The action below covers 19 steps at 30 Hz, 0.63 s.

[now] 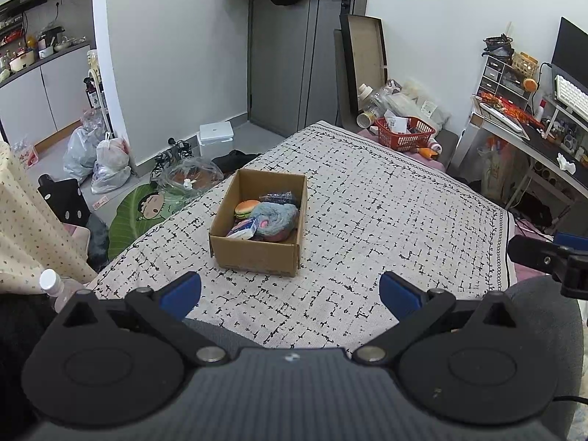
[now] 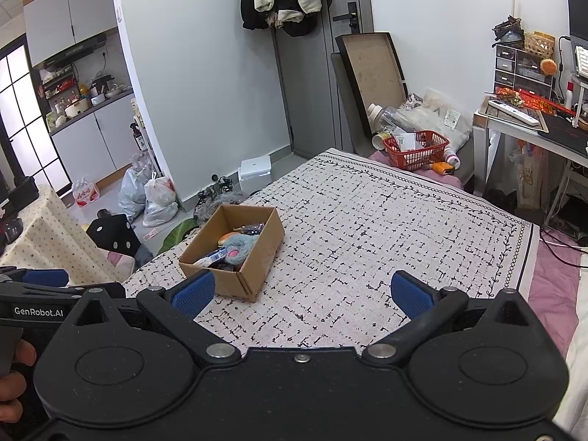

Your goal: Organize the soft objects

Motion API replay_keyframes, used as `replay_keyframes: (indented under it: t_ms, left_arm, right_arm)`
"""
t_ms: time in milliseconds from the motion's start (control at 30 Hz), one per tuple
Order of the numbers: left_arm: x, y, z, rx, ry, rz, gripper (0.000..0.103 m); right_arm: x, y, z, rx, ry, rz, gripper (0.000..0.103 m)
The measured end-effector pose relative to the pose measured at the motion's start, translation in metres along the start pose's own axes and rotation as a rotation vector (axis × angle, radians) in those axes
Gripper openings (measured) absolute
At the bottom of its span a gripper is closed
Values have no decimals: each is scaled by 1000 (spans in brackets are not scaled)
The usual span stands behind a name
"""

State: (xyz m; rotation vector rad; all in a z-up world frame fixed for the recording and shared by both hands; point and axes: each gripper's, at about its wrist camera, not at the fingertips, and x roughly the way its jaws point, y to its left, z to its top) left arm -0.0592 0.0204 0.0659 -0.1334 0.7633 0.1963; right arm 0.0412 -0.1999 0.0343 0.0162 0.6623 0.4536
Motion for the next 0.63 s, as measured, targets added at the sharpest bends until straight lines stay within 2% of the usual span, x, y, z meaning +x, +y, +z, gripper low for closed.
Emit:
replay_keyframes:
  t_ms: [633]
  left_arm:
    - [0,0,1,-5,0,-7,102]
  right_arm:
    - [2,2,-1,2,7,6,103]
